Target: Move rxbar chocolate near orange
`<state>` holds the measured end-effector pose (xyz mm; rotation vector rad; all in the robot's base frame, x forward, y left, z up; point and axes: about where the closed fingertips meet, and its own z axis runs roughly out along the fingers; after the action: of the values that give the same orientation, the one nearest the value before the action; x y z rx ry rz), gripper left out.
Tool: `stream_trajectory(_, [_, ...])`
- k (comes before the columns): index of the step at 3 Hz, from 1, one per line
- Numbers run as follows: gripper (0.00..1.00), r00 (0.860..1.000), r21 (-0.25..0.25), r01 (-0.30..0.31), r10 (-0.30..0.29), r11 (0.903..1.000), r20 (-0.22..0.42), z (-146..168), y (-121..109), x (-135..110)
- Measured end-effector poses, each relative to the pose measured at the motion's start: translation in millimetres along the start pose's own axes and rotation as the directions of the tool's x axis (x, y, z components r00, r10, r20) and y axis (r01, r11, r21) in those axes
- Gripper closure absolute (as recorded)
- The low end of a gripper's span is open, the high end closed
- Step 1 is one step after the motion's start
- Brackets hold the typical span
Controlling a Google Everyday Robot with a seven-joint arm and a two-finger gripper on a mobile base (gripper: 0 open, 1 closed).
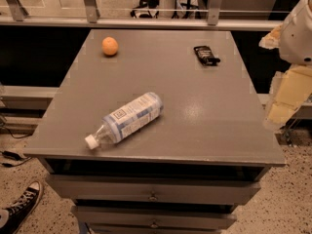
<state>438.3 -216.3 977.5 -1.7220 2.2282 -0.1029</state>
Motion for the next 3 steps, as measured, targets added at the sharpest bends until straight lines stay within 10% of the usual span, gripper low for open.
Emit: stream_trajectory(3, [0.00,0.997,0.067,0.006,-0.011,0.9977,0.080,15.7,-28.5,-1.0])
